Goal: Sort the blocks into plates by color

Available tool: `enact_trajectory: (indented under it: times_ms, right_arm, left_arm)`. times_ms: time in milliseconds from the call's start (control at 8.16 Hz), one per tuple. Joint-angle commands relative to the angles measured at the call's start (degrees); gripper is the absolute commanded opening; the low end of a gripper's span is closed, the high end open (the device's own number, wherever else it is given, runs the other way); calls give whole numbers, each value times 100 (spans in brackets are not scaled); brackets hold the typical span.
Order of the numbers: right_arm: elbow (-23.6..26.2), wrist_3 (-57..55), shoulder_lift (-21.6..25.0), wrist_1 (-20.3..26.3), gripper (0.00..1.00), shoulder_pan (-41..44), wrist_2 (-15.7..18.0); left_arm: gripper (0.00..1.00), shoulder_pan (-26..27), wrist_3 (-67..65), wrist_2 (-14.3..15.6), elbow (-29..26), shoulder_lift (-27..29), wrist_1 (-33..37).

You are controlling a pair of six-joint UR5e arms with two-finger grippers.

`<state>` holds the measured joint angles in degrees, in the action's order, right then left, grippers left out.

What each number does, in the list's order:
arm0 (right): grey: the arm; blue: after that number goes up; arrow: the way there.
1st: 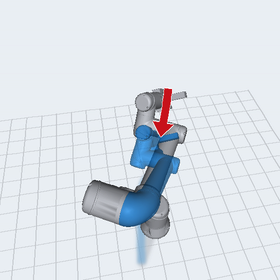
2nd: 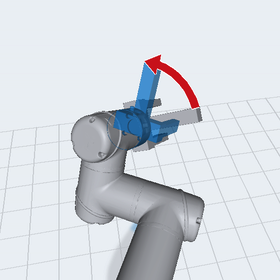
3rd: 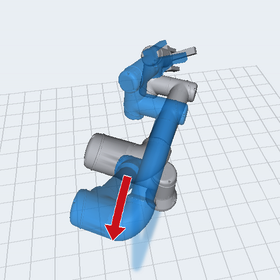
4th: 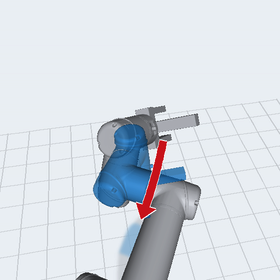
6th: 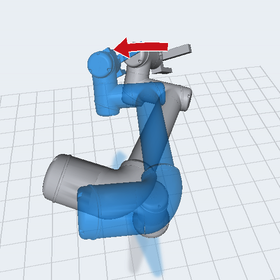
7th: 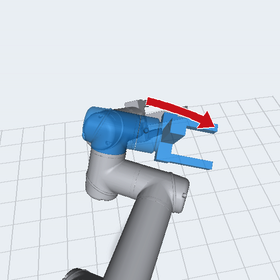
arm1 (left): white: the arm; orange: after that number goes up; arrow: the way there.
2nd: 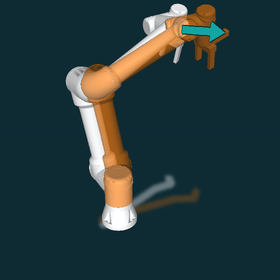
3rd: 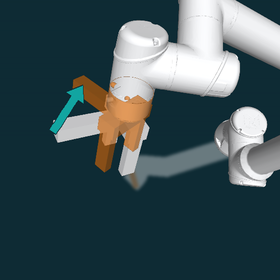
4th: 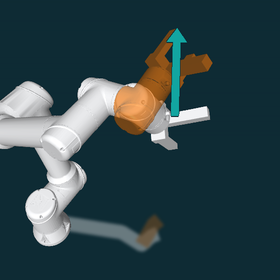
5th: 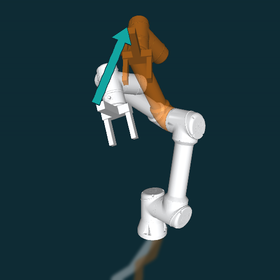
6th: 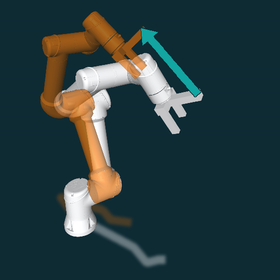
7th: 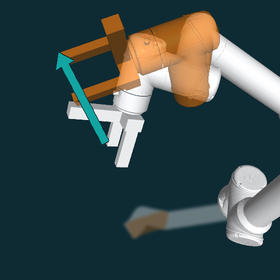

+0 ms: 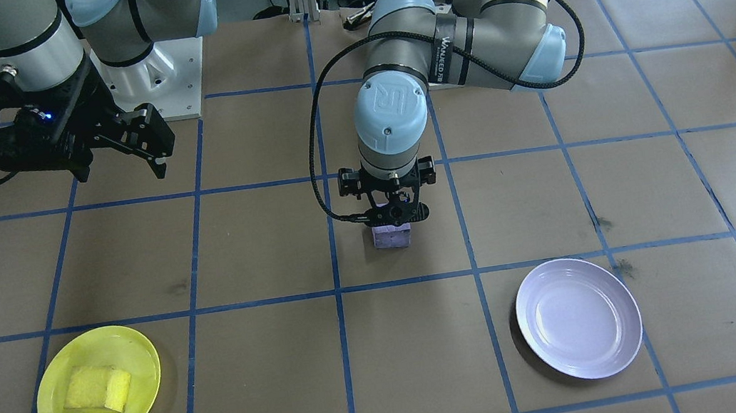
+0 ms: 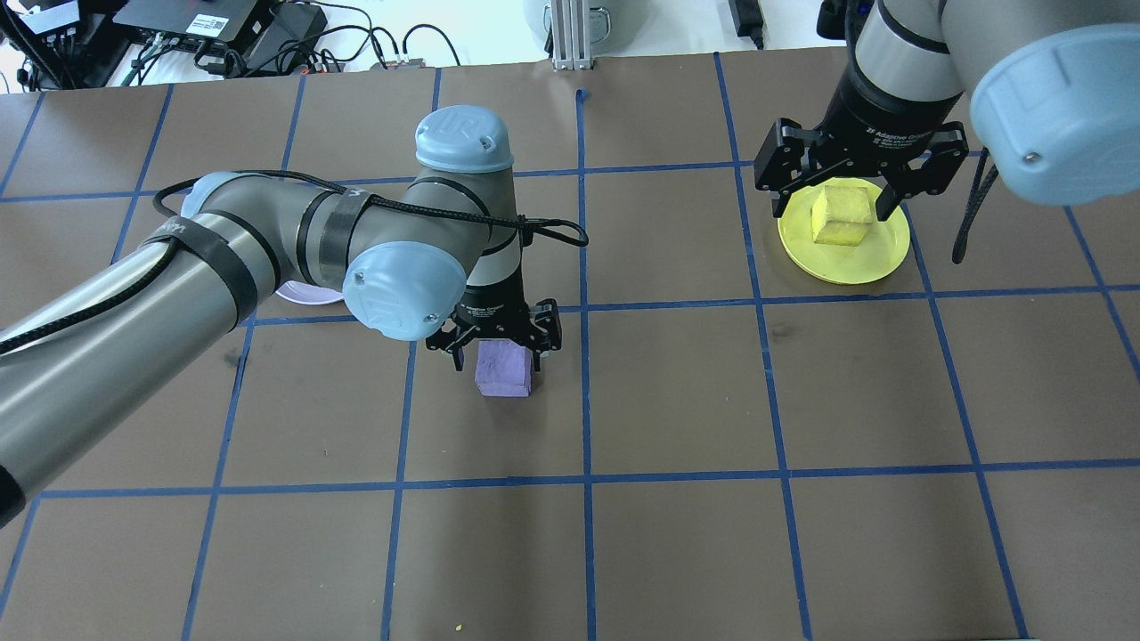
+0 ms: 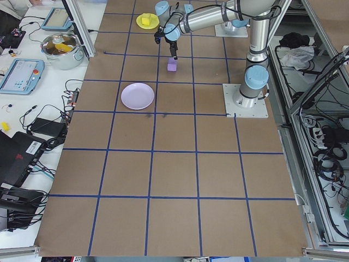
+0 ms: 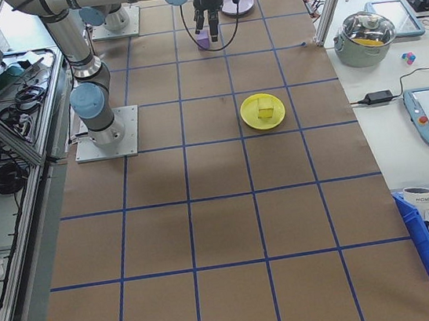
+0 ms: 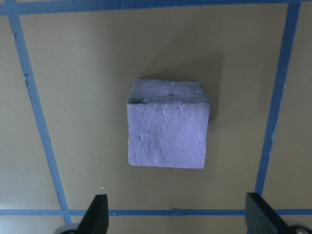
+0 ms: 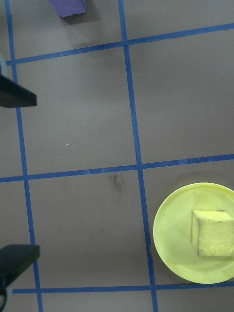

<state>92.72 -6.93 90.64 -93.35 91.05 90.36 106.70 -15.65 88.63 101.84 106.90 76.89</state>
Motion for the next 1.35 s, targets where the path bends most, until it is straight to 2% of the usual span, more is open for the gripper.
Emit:
enact_trajectory:
  times_ms: [0, 490, 858, 1226]
  right_arm:
    - [0, -2, 7, -8, 100, 0, -53]
    - [0, -2, 24, 1, 100, 9, -18]
    - [0, -2, 24, -8, 100, 9, -44]
    - [0, -2, 24, -8, 100, 9, -44]
  left_arm:
    - [100, -9, 212, -4, 2, 321, -315]
    - [100, -70, 938, 40, -33, 437, -350]
    - [100, -70, 984, 40, 2, 700, -736]
    - [100, -70, 1020, 40, 11, 745, -737]
